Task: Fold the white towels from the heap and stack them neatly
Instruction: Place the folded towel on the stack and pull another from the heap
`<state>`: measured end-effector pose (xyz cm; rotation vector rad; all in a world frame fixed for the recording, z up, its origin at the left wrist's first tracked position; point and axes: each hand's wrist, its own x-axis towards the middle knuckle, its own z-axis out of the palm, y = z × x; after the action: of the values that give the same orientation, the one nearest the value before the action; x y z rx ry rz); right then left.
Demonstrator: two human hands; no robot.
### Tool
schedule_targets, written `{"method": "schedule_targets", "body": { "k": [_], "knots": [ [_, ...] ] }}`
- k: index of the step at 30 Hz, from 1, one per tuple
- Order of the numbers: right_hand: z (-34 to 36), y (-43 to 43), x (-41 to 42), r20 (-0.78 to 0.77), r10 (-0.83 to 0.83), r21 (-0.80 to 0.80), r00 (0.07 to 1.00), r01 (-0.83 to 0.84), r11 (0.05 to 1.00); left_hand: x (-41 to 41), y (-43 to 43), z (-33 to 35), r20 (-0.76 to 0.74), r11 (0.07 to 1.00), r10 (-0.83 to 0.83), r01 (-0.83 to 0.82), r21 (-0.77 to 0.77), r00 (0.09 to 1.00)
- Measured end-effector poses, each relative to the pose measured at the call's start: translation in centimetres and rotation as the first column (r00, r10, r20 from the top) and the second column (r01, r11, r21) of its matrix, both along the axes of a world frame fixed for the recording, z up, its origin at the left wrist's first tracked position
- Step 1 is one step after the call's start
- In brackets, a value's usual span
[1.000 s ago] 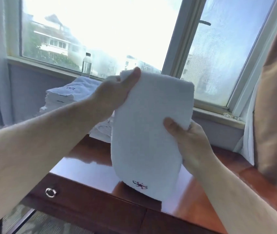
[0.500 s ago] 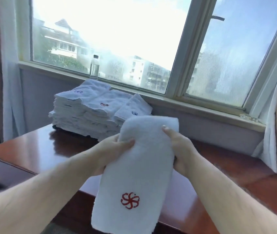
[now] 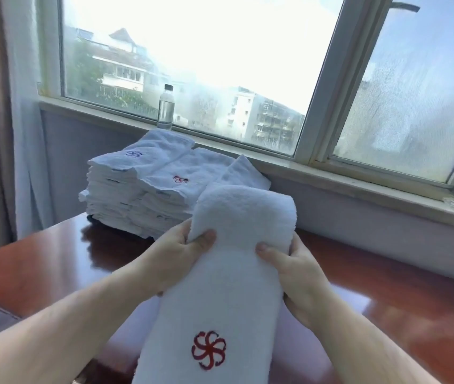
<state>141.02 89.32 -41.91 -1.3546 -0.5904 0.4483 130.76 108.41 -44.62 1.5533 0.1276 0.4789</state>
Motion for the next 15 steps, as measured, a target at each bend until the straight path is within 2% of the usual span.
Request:
{"method": "schedule_targets", "body": {
  "k": [2,7,12,15],
  "knots": [
    [0.6,1.4,0.8,0.007,0.013,0.046,1.0,-0.014,0.999,0.8,1.3,0.8,0.027,0.999,-0.013,0.014,-0.038,1.0],
    [1.9,4.7,3.0,0.042,0.085,0.118,0.996,-0.089,0.989,0.9,4.7,-0.7,0.019,0.964,-0.205,0.206,-0.168,0.979],
    [4.0,8.9,5.5,0.072,0.136,0.177,0.988,-0.147,0.973,0.6,7.0,-3.9,-0.03,0.943,-0.266,0.254,-0.216,0.964],
    [5.5,12.0,7.0,0.044,0.145,0.219,0.989,-0.151,0.964,0.4,8.3,-3.5,-0.004,0.938,-0.299,0.293,-0.186,0.954]
  ]
}}
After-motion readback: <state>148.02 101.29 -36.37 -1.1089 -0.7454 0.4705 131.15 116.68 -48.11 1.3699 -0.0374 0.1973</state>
